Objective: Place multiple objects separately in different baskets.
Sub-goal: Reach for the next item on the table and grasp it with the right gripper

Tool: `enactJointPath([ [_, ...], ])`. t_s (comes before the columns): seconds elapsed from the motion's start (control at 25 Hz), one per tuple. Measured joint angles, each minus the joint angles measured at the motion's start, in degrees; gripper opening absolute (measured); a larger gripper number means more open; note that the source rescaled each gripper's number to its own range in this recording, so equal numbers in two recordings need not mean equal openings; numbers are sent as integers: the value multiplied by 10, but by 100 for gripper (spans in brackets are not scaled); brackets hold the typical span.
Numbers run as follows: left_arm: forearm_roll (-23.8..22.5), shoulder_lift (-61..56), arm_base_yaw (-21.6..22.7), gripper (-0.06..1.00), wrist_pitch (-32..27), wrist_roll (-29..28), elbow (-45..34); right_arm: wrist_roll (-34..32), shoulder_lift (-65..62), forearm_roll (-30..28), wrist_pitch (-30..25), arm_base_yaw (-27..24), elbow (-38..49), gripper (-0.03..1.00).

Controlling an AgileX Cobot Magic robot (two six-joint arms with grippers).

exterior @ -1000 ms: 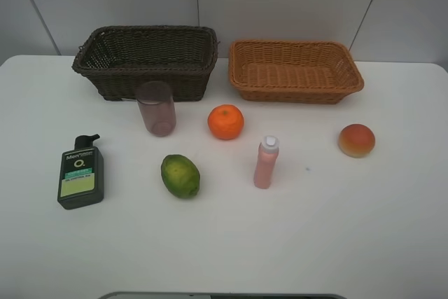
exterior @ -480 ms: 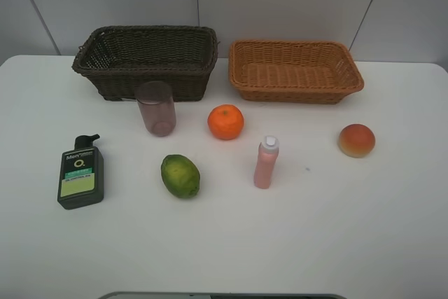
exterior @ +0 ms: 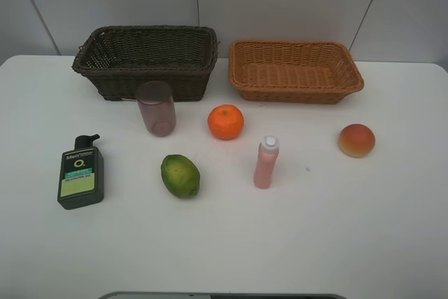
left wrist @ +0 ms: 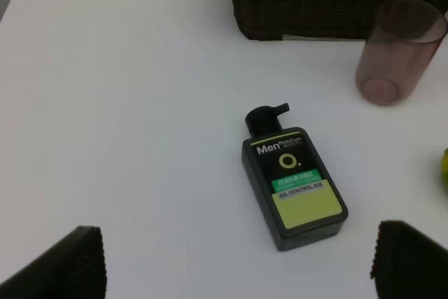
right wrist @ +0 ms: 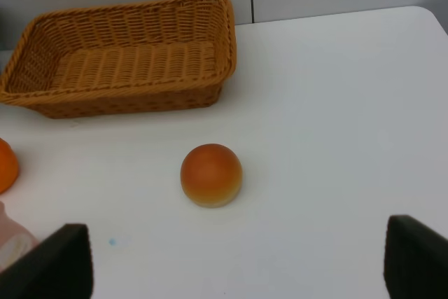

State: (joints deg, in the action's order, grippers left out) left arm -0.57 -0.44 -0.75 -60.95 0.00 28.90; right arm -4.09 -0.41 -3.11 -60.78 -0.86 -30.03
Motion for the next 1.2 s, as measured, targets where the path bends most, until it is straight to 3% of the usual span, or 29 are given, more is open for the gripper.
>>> enactJointPath([
  [0.52,0,0,0,97,0,0,0,0,21,-4,0,0,-6,87],
  [0.88,0,0,0,97,0,0,0,0,244,-49,0,0,-153,87],
  [1.2,0,0,0,97,0,0,0,0,434,-49,18,0,-184,87],
])
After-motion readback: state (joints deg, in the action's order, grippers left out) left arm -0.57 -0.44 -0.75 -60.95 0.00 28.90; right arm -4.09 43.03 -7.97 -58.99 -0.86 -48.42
